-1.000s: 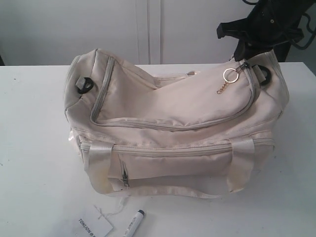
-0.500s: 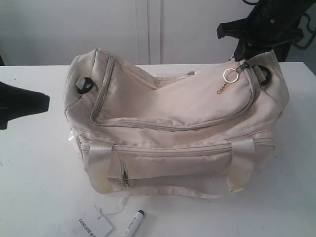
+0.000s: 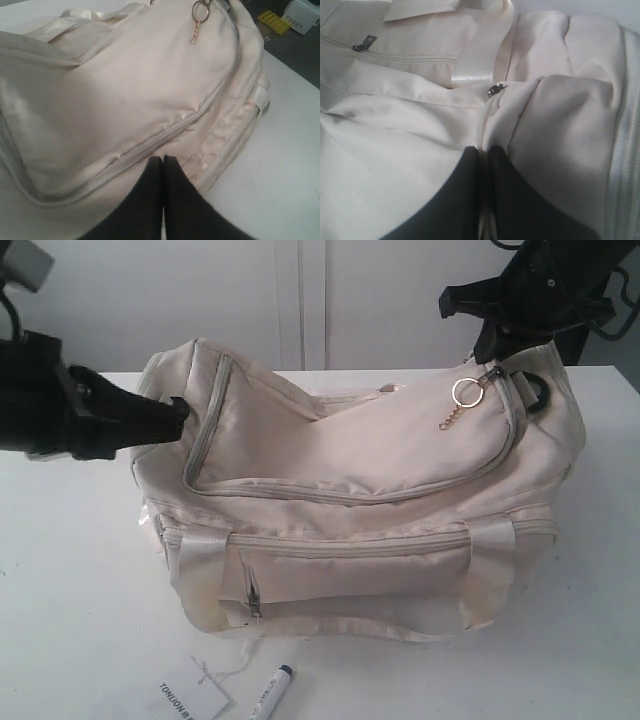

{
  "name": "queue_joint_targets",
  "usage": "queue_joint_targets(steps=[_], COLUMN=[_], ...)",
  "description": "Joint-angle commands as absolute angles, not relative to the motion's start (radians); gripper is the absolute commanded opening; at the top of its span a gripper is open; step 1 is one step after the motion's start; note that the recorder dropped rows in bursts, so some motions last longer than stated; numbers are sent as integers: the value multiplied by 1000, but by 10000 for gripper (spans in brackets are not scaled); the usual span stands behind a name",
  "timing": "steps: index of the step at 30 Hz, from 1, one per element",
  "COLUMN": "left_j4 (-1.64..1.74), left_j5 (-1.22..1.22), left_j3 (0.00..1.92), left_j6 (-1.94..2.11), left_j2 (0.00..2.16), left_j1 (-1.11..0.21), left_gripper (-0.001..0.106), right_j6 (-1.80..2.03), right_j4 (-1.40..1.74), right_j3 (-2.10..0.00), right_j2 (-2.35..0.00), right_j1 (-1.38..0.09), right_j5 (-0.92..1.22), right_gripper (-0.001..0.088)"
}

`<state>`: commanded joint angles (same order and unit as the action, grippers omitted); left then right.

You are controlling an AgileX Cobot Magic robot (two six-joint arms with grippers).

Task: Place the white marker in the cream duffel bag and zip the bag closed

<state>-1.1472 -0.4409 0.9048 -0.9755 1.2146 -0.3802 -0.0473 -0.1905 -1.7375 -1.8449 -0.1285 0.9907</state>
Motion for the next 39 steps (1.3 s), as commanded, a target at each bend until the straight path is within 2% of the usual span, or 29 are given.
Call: queue_joint_targets(steps=[10,13,17,27,39], left_j4=[-1326,-1512,-1647,-1676,-1744], left_j5=[-443,-448,-573,-570,-572], left_j3=[1064,1122,1181,1346,1398], left_j6=[-1160,-1316,-1504,-1624,-1775], left_j2=[1449,1547,1651,1829,1918], left_j1=[-461,-468,-477,-571,-570], left_gripper=[0,0,0,0,0], right_j6=[-47,-40,-14,-12,-14], right_j4=[-190,-190,-190,-190,-190], right_j3=[-1737,-1737,-1737,-1733,-1731], right_j2=[-1845,-1845,-1845,-1845,-1846], right_j1=[-128,-128,-128,-128,-128], right_j5=[989,986,971,964,959], right_gripper=[0,0,0,0,0])
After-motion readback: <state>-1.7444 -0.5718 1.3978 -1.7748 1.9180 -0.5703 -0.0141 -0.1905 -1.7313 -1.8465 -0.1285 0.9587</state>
